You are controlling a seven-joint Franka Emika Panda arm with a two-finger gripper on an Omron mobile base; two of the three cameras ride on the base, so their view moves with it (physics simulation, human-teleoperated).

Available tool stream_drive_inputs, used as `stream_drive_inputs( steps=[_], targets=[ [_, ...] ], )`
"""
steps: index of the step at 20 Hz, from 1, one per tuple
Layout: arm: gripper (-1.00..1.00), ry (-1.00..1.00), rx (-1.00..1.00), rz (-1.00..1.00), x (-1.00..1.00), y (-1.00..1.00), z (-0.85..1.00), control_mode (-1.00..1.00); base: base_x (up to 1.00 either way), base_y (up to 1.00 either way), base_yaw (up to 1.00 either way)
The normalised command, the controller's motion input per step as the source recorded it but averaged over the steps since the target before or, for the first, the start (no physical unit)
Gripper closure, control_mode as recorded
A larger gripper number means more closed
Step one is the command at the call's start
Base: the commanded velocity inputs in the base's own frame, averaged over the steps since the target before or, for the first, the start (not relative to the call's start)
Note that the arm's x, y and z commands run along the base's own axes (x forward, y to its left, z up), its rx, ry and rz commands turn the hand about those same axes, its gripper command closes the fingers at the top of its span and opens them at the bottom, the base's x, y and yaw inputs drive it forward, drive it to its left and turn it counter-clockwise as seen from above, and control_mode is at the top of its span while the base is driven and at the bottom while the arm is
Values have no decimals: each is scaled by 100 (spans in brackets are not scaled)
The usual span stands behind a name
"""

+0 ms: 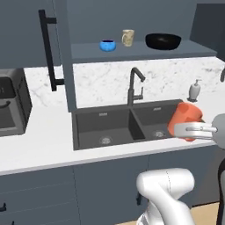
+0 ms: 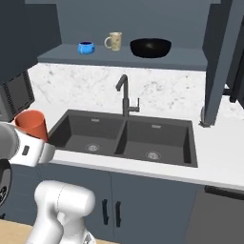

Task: Gather all objects into one cabinet and sort the glasses and bowls to opposite sides.

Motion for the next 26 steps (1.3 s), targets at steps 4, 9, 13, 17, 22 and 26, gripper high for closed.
stream_drive_inputs(
  steps=[4,9,13,17,22,26],
  targets=[
    [100,0,0,0,0,0,0,100,17,35,11],
    [100,0,0,0,0,0,0,100,15,33,10],
    [100,0,0,0,0,0,0,100,29,26,8],
    [100,0,0,0,0,0,0,100,33,21,6],
    [100,0,0,0,0,0,0,100,35,22,1],
    [100,0,0,0,0,0,0,100,29,23,1]
  ],
)
